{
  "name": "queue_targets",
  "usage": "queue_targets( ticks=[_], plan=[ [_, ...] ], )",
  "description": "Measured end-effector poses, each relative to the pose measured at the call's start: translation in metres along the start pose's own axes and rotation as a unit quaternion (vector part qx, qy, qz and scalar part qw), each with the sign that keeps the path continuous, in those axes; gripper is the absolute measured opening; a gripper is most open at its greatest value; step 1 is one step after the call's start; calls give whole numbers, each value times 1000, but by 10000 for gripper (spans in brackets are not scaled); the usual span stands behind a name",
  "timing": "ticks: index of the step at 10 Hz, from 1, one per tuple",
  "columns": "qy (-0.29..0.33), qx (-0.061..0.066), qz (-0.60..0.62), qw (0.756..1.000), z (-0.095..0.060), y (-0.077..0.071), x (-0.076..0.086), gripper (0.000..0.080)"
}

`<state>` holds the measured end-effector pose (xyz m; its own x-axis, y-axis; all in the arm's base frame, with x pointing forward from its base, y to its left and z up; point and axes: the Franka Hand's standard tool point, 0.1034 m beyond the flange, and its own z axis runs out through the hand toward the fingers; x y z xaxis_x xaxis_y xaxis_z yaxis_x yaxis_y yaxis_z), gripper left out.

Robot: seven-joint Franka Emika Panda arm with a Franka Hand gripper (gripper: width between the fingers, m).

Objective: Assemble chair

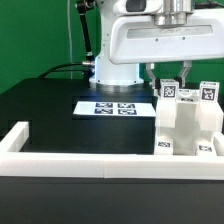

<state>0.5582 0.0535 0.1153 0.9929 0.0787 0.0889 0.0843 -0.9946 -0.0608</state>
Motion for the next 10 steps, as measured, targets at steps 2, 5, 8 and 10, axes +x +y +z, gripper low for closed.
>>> queue_targets(
  ticks=[2,5,8,10],
  plan=[
    [0,1,74,997,0,0,0,287],
    [-1,1,206,979,0,-2,0,288],
    [-12,1,308,951,1,-9,-5,288],
    [-15,1,360,933,0,-11,-9,289]
  ],
)
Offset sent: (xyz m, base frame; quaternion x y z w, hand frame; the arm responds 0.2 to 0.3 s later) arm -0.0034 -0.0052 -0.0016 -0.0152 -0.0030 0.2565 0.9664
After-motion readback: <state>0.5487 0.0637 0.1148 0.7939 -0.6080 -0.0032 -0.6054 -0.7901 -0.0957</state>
